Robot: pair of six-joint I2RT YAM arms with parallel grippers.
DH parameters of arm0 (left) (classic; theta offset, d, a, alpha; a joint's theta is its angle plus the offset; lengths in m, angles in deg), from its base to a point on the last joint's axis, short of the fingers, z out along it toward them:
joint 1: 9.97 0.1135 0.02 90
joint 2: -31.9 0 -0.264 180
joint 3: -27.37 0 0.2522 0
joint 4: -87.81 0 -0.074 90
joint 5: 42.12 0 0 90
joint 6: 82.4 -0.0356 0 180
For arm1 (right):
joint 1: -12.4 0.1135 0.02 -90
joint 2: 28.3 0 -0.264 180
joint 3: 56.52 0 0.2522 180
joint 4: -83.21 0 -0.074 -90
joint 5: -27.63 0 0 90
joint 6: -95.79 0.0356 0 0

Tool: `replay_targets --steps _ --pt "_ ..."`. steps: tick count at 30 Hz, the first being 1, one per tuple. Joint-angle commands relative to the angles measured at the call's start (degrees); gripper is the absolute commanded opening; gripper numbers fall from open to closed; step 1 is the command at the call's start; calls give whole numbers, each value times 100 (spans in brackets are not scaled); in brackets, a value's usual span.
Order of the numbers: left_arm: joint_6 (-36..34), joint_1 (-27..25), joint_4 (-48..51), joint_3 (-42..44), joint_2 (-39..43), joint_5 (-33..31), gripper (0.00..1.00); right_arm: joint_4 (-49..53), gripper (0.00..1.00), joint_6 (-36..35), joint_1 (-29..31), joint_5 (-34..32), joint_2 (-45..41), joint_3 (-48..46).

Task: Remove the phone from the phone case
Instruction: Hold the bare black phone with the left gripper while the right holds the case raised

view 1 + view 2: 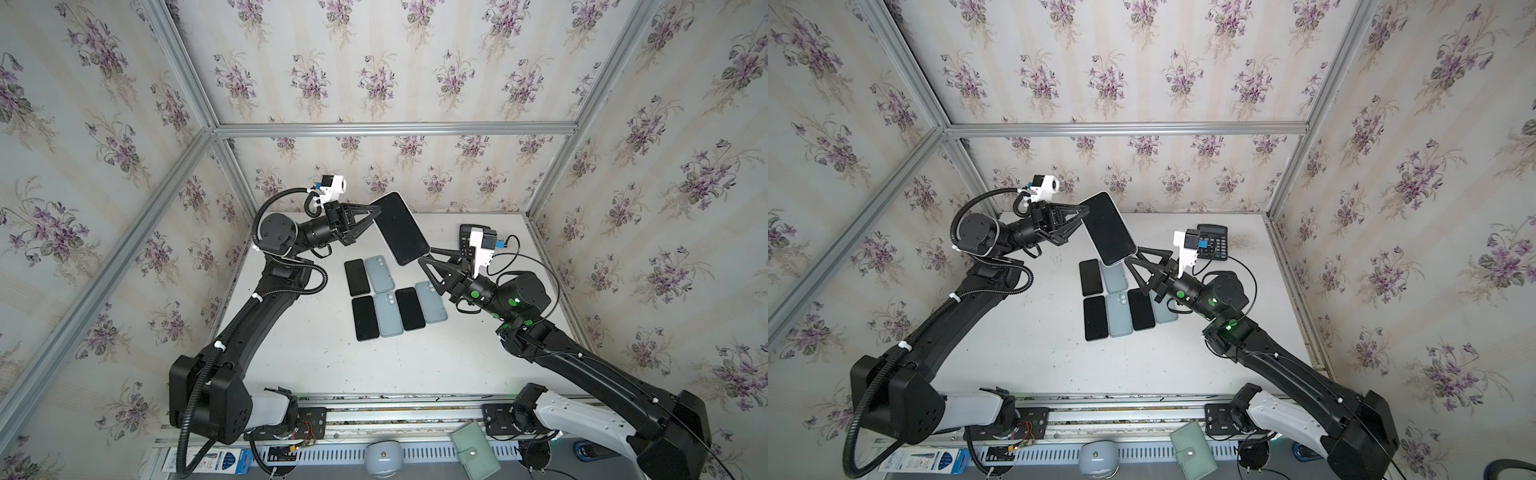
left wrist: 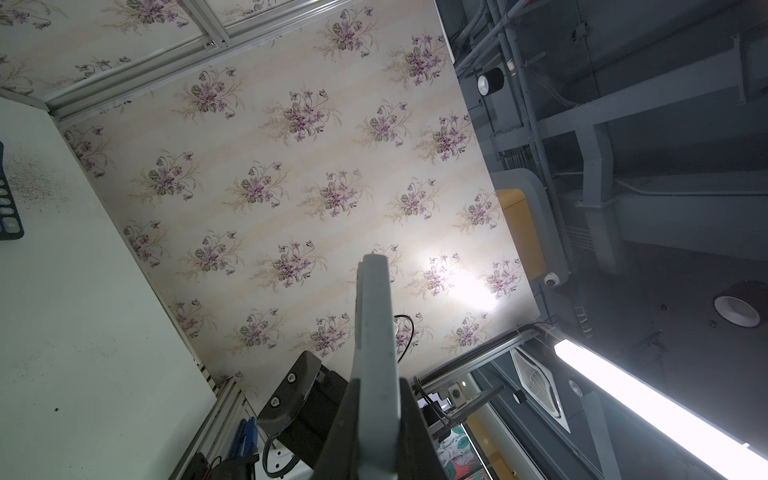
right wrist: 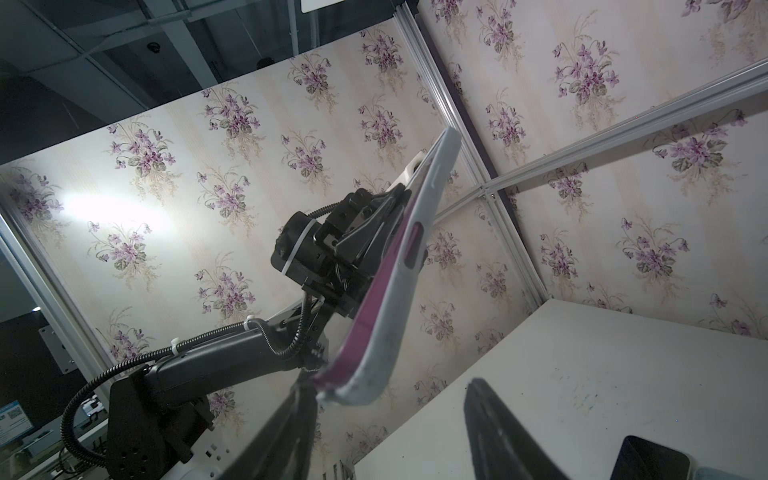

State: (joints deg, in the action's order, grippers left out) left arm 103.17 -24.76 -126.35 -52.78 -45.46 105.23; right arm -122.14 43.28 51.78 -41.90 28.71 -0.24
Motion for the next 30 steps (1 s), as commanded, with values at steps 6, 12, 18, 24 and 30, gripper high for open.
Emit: replay_targets --steps 6,12,18,24,30 --pt "383 -84 -683 -93 -7 140 0 -97 59 -131 -7 -211 115 66" --pt "366 -110 -692 -6 2 161 0 -149 61 -115 -34 -189 204 182" --pt "182 -119 -587 218 37 238 0 -580 58 355 -195 -346 149 -57" --pt "129 -138 -596 292 57 282 0 -361 49 619 -299 -21 129 -42" --pt "-86 -259 -464 253 54 351 0 -565 43 936 -299 55 231 -169"
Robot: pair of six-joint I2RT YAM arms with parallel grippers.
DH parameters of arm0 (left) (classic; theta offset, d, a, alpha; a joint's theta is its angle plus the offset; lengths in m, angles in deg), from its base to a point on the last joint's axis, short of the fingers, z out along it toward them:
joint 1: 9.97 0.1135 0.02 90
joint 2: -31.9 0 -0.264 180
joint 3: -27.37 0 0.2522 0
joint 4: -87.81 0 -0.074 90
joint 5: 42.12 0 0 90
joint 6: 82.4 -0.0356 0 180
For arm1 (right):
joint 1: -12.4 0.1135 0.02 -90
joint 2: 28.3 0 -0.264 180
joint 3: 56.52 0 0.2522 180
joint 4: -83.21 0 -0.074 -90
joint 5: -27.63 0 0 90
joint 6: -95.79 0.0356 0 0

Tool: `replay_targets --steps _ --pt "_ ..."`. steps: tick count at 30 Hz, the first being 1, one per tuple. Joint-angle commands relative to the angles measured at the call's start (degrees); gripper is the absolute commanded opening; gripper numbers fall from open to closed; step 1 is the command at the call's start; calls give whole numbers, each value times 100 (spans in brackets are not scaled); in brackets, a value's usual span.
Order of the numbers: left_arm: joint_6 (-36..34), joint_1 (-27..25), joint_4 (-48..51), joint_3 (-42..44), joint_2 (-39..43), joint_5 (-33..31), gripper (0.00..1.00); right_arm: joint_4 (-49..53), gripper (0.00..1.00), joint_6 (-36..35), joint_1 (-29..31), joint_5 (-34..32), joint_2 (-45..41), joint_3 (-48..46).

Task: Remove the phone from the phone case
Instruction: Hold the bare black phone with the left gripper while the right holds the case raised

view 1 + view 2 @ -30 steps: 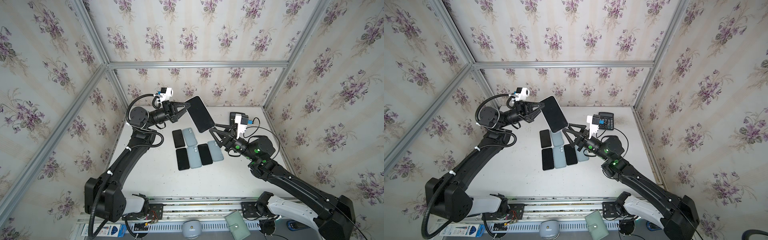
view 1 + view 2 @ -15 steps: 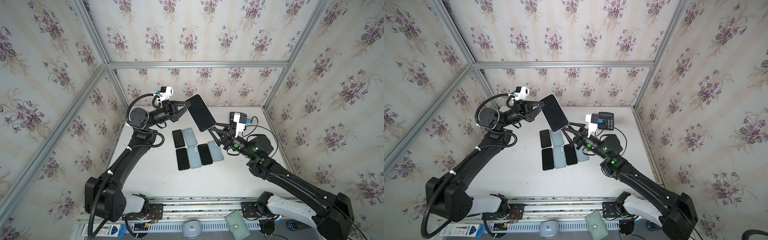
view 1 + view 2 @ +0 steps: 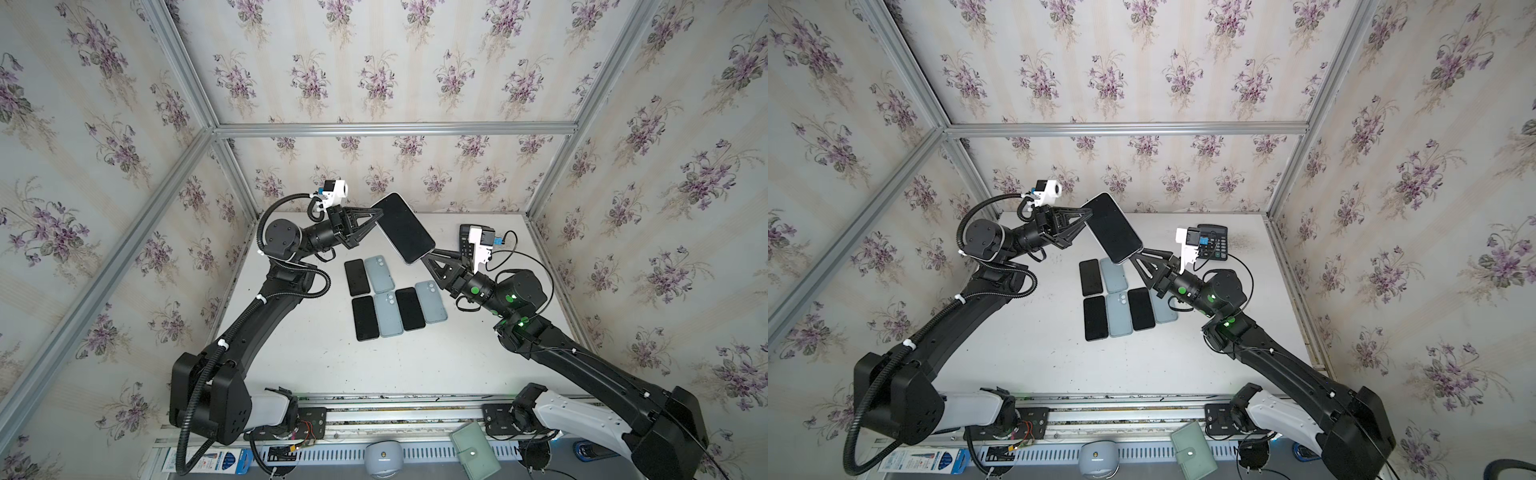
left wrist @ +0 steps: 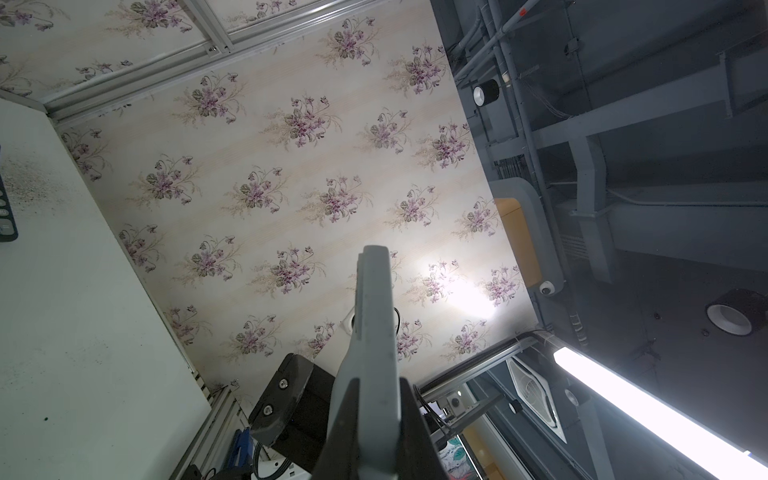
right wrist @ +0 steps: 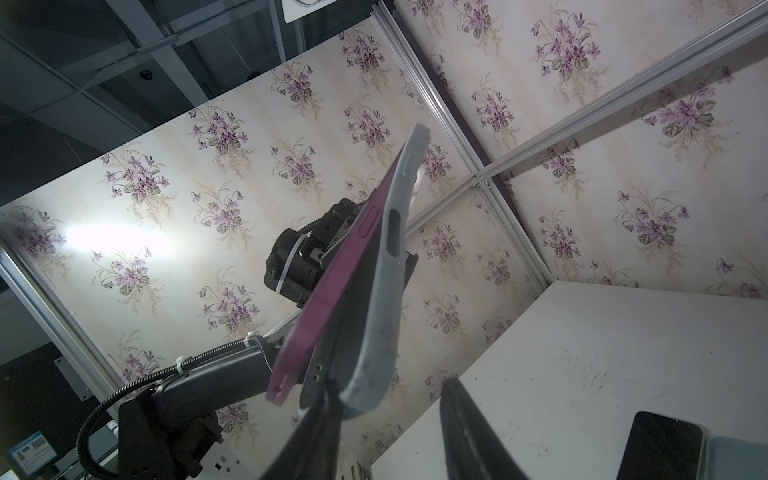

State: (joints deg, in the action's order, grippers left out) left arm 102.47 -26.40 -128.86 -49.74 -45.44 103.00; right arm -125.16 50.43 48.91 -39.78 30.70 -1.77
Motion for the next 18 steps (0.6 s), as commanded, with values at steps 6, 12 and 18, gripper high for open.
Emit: replay_targets --steps 6,12,18 --pt "-588 -215 289 -52 163 723 0 -386 47 359 -39 -225 49 -74" --pt "-1122 -238 863 -23 281 762 0 -416 50 538 -100 -221 37 -138" --pt "-1283 -246 1065 -14 299 712 0 -616 51 669 -153 -189 5 -244"
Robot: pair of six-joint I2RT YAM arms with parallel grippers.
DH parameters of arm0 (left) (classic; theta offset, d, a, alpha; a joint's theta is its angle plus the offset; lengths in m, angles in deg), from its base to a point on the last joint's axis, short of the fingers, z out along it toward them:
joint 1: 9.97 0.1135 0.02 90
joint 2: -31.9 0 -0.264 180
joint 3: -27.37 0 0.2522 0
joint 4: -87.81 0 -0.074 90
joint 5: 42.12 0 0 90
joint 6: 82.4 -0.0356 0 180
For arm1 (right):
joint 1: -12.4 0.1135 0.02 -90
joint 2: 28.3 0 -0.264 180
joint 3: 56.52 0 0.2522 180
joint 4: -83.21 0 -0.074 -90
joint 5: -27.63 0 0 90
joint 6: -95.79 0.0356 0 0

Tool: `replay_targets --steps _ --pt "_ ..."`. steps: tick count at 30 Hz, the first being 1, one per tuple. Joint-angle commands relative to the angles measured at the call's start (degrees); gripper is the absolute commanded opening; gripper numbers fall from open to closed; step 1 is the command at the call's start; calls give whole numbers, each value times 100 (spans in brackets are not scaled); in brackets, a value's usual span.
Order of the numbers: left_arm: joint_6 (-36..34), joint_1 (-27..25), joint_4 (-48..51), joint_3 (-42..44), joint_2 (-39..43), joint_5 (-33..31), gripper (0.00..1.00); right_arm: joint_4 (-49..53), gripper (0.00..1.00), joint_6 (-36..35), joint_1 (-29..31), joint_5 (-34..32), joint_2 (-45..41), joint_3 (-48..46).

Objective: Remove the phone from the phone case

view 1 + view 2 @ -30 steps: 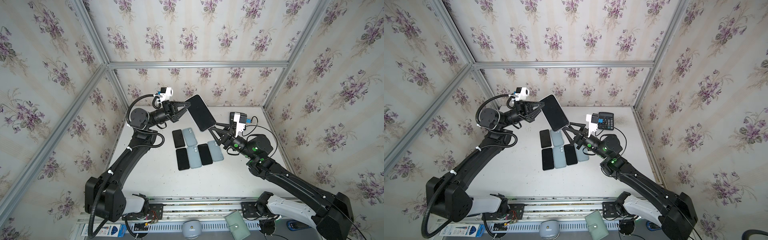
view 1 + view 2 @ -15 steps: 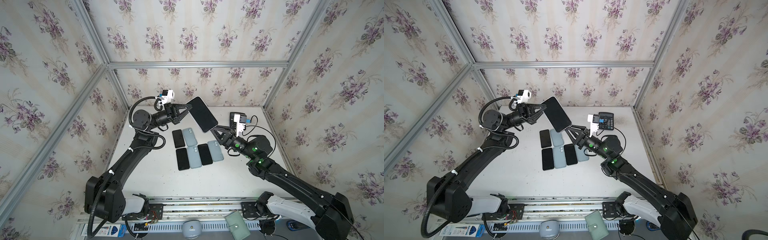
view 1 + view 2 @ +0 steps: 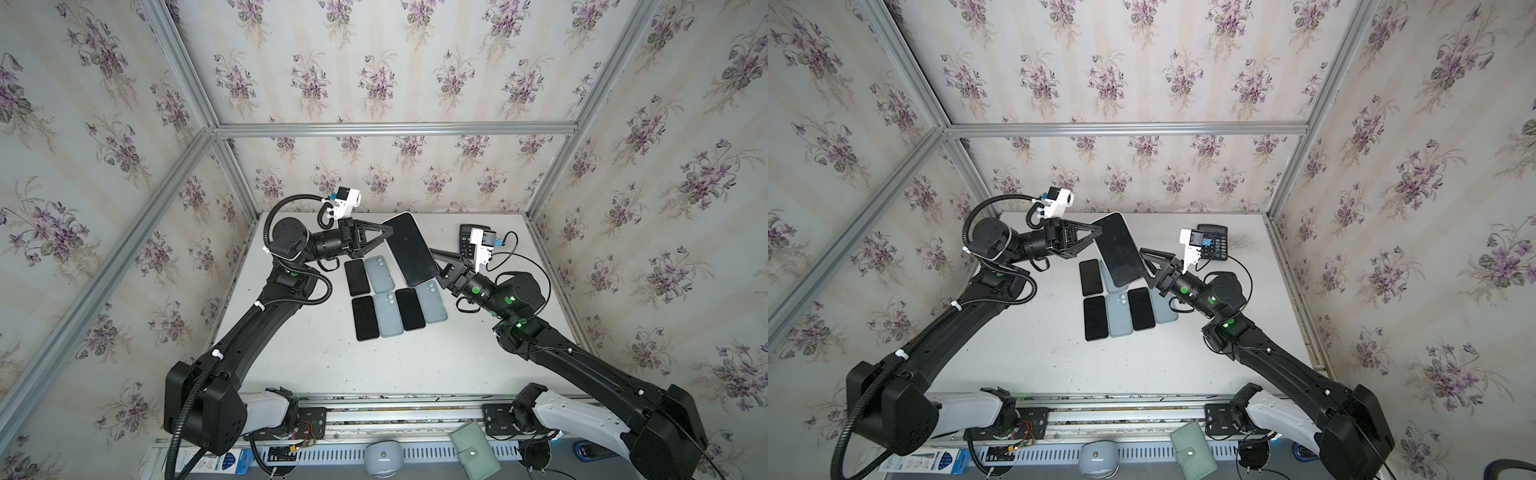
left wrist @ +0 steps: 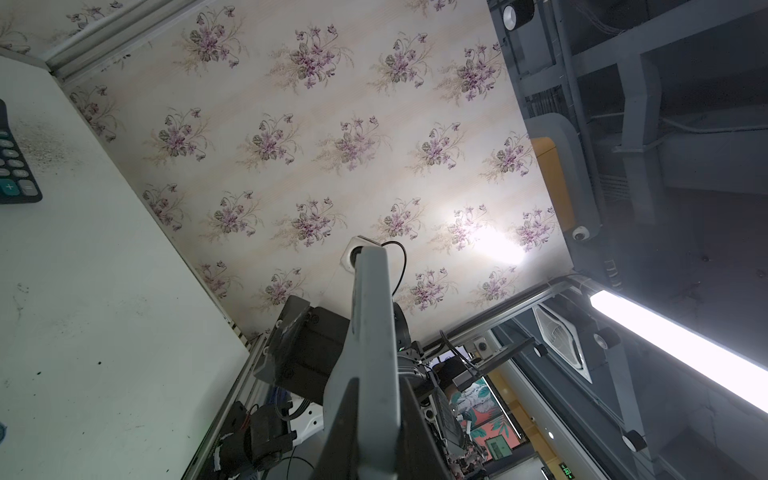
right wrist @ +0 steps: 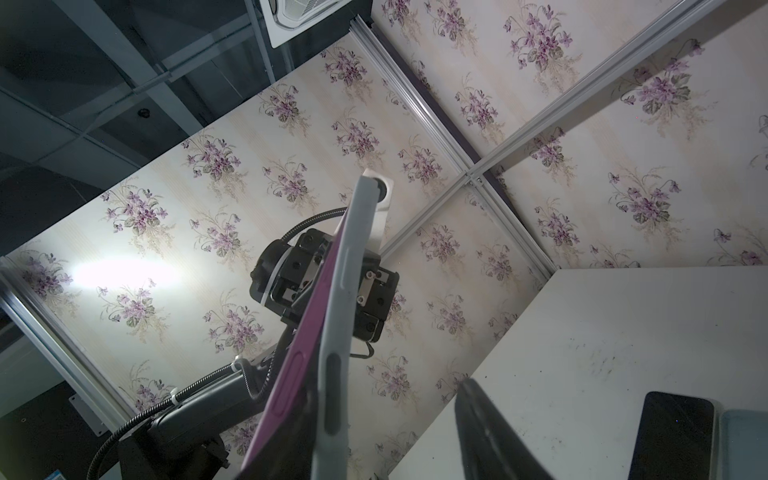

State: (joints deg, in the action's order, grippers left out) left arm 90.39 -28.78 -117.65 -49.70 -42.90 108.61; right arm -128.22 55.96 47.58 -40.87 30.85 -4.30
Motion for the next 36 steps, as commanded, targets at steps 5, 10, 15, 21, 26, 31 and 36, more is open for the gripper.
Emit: replay_targets --steps 5,10,15,21,26,31,36 --pt "-61 -9 24 -45 -40 -37 0 -381 44 308 -20 36 -18 -122" --pt "-102 -9 14 -17 -151 -137 0 -145 36 531 -11 235 -96 -254" --pt "-64 -9 -379 288 -339 -253 0 -147 25 912 6 381 -114 -536" --pt "-1 -31 -1146 587 -709 -359 0 134 11 1009 11 296 -370 -941" --pt "-140 -155 -1753 794 -1170 -290 1 807 0 855 13 135 -663 -1145" --pt "-148 -259 -2416 1127 -1687 -317 18 1214 0 762 15 -171 -873 -1396" --pt "-89 -370 -2820 1310 -2147 -405 37 1568 0 643 7 -371 -923 -1470"
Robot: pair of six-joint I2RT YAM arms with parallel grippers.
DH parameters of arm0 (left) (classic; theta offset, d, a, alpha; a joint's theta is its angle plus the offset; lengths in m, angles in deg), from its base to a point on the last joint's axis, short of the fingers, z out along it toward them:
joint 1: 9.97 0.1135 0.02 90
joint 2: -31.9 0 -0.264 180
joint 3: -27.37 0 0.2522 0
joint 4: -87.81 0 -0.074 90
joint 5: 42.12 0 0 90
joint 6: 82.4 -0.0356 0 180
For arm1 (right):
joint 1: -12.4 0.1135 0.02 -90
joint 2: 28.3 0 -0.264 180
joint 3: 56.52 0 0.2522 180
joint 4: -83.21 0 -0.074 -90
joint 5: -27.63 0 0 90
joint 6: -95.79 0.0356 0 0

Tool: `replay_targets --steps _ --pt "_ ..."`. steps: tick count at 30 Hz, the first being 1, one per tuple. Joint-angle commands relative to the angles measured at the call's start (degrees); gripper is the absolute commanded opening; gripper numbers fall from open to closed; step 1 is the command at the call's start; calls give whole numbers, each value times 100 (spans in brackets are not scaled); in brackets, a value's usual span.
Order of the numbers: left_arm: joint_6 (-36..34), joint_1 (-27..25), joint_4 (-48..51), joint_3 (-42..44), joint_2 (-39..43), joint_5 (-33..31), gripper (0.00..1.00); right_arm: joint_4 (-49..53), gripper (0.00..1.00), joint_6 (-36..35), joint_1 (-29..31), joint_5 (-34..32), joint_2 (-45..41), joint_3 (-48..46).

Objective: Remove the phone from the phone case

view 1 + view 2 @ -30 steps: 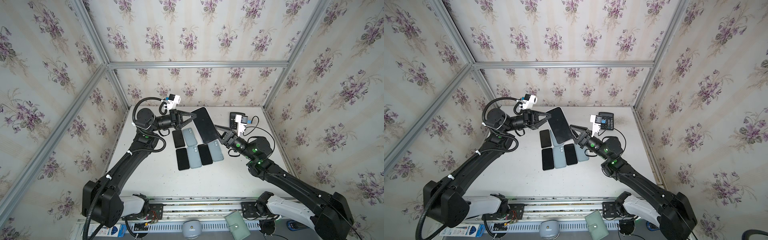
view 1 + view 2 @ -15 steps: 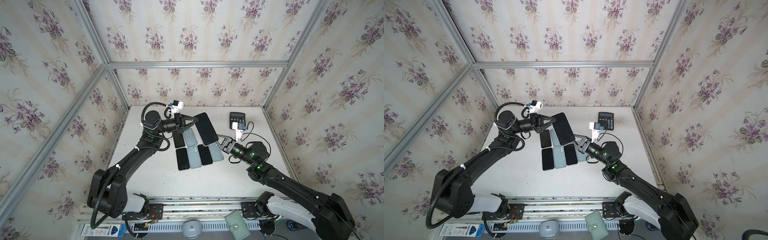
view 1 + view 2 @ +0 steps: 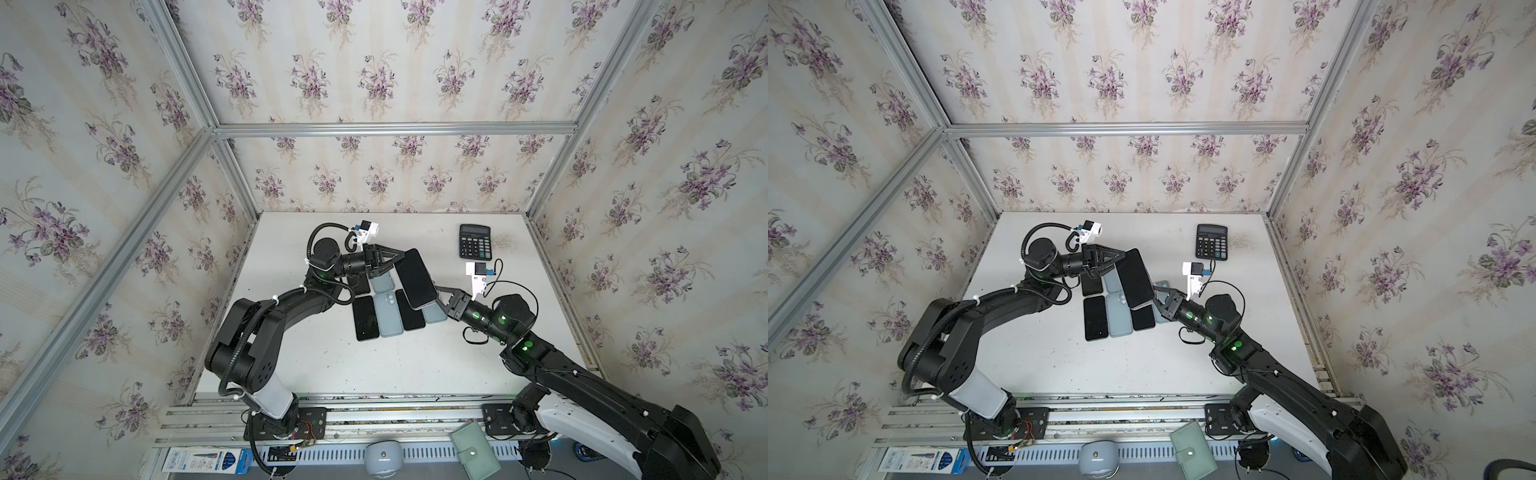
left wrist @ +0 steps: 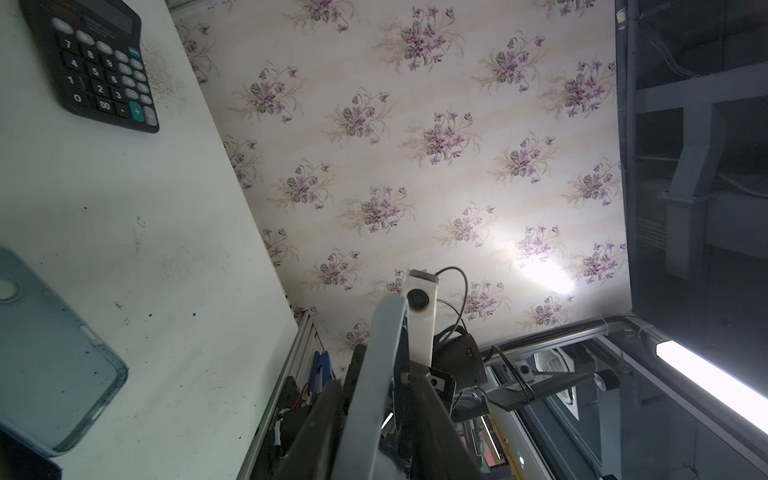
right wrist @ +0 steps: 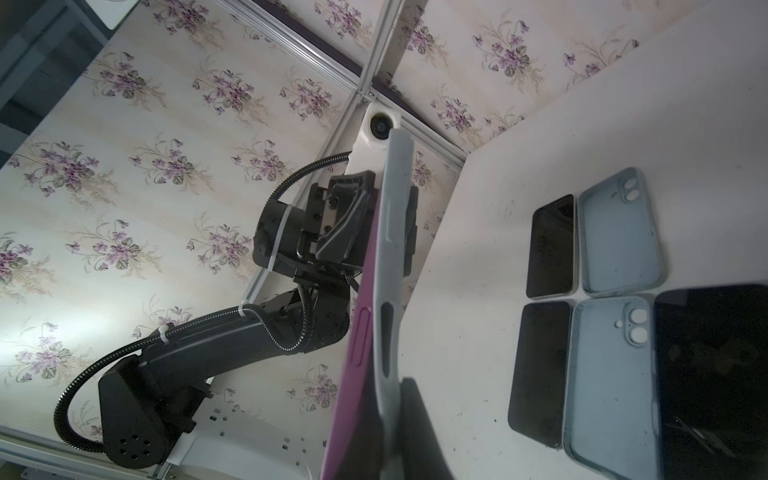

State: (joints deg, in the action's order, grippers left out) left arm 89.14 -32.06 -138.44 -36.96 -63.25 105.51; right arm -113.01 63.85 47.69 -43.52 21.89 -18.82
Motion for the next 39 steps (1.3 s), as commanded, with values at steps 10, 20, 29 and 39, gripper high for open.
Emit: replay_targets --steps 10,20,29,39 --pt "-1015 -85 701 101 -277 -447 85 647 0 -69 -31 -720 18 -265" --pt "-4072 -127 5492 -904 527 -1940 95 1187 0 313 -58 -1357 74 -417" --pt "-5997 -1033 7198 -1327 1279 -2275 95 1072 0 450 -118 -1397 288 -375" --pt "-7144 -2341 8133 -1711 1087 -3653 92 1072 0 519 -171 -1275 456 -242"
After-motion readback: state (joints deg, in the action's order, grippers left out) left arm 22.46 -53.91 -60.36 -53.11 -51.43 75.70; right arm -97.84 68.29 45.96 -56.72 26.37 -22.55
